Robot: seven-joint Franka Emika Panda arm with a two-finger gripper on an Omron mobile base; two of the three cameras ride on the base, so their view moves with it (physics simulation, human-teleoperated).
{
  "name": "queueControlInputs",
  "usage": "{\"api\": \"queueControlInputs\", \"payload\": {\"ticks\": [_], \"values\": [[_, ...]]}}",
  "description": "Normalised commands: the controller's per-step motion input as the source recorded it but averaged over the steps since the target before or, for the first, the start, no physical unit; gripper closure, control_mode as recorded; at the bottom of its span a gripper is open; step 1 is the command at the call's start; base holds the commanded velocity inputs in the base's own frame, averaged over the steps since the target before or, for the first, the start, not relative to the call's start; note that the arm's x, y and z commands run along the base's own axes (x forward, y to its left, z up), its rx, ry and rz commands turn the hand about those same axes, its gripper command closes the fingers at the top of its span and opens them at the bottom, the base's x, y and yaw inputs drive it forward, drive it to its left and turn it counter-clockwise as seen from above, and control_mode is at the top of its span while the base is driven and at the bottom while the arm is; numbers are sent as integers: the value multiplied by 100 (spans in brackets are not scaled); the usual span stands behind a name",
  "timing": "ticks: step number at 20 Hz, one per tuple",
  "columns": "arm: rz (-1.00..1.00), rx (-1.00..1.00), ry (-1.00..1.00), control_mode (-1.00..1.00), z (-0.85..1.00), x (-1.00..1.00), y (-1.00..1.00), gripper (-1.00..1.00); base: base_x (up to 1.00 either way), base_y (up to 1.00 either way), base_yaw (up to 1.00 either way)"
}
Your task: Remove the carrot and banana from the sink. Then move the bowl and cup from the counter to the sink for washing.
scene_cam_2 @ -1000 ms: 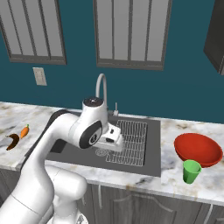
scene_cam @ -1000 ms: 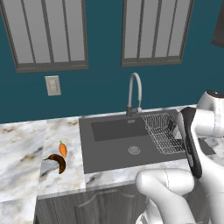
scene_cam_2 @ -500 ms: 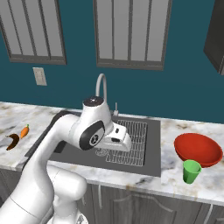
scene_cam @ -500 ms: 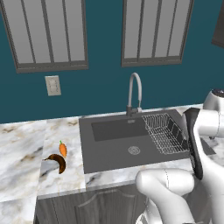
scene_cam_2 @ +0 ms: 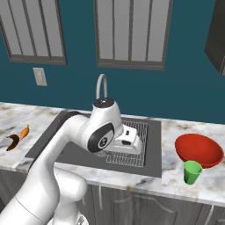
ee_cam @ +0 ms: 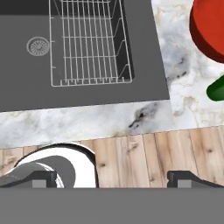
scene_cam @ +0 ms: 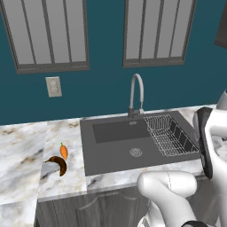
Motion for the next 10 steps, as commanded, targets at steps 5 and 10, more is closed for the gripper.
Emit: {"api": "queueControlInputs", "payload": {"ticks": [5, 10], "values": [[1, 0, -2, -100, 0, -2, -36, -100, 0, 0, 0], [0, 2, 0, -100, -3, -1, -37, -100, 0, 0, 0]]}}
